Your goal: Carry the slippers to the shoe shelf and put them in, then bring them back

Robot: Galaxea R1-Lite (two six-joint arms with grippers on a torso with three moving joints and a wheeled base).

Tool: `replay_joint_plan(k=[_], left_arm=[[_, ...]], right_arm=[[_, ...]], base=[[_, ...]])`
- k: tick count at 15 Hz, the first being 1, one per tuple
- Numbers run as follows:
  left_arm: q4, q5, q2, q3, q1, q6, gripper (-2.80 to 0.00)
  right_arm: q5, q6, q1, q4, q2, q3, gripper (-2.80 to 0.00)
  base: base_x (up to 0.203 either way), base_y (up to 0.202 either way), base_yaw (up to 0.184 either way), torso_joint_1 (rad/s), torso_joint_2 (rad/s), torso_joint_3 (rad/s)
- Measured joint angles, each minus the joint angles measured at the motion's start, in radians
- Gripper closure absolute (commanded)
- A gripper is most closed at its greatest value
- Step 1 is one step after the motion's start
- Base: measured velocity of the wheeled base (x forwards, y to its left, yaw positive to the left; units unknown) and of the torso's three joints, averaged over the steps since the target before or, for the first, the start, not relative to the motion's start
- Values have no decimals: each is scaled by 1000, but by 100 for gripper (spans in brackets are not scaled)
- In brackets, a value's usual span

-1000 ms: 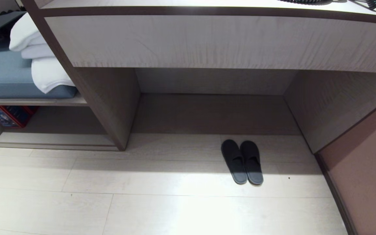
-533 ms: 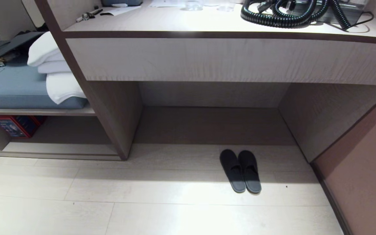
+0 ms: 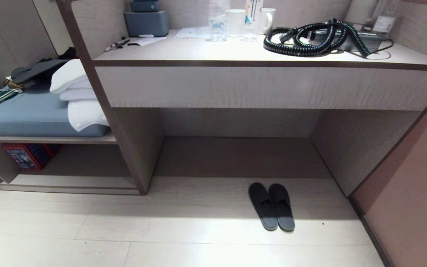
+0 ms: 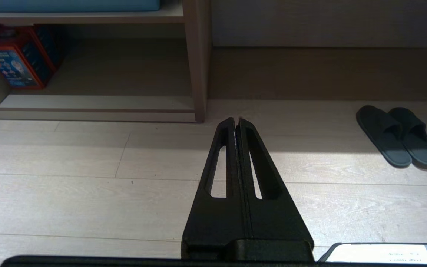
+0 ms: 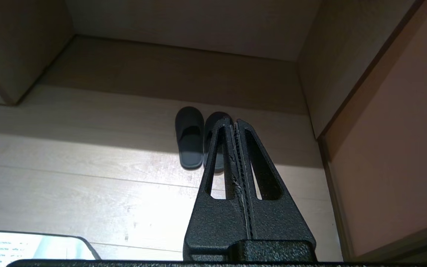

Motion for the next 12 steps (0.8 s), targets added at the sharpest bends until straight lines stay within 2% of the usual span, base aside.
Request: replay_joint_plan(k=[12], left_arm=[[0, 0, 0, 0, 0, 0, 0]], right_arm=[[0, 1, 0, 0, 0, 0, 0]], base=[[0, 0, 0, 2, 3, 197]])
